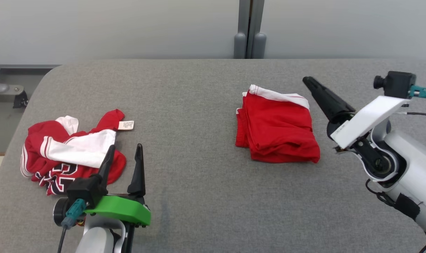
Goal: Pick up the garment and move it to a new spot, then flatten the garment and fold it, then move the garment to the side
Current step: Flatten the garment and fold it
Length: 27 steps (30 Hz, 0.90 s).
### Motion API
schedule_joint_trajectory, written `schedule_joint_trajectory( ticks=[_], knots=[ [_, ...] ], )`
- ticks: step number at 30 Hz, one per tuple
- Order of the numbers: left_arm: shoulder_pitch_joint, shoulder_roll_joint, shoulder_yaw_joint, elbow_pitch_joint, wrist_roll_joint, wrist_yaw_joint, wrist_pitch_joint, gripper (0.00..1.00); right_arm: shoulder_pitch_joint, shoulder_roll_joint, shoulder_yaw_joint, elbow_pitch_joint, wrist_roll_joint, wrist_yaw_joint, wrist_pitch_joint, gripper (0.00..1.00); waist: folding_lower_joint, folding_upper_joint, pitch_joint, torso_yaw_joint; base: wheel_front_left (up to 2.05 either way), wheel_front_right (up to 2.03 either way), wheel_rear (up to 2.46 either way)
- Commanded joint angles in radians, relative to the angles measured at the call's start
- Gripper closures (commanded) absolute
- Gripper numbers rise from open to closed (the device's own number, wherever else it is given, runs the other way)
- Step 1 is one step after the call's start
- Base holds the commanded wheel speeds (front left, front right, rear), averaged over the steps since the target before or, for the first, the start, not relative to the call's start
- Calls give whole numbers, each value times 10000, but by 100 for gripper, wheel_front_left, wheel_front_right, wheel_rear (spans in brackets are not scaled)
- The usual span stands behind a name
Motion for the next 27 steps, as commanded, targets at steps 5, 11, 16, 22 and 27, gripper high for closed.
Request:
schedule_joint_trajectory(
  ticks=[5, 11, 16, 22, 27],
  knots=[
    [177, 120, 291, -324, 77, 19, 0, 0, 385, -630, -568, -52, -1162, 4, -1080, 0, 0, 0, -112, -470, 0, 0, 0],
    [260, 221, 752, -837, 170, 47, 0, 0, 1183, -374, -2190, 285, -2519, 4, -1257, 0, 0, 0, -101, -843, 0, 0, 0],
    [238, 228, 807, -1139, 539, -62, 0, 0, 2218, 239, -3640, 292, -4202, 2, -1261, 0, 0, 0, 41, -1052, 0, 0, 0],
    [364, 66, 1047, -1442, 774, -143, 0, 0, 3427, 1165, -4998, 9, -6246, 2, -1261, 0, 0, 0, 185, -1224, 0, 0, 0],
    [570, -50, 1491, -1539, 963, -193, 0, 0, 4369, 2078, -6120, -215, -8025, 4, -1260, 0, 0, 0, 167, -1360, 0, 0, 0]
  ],
)
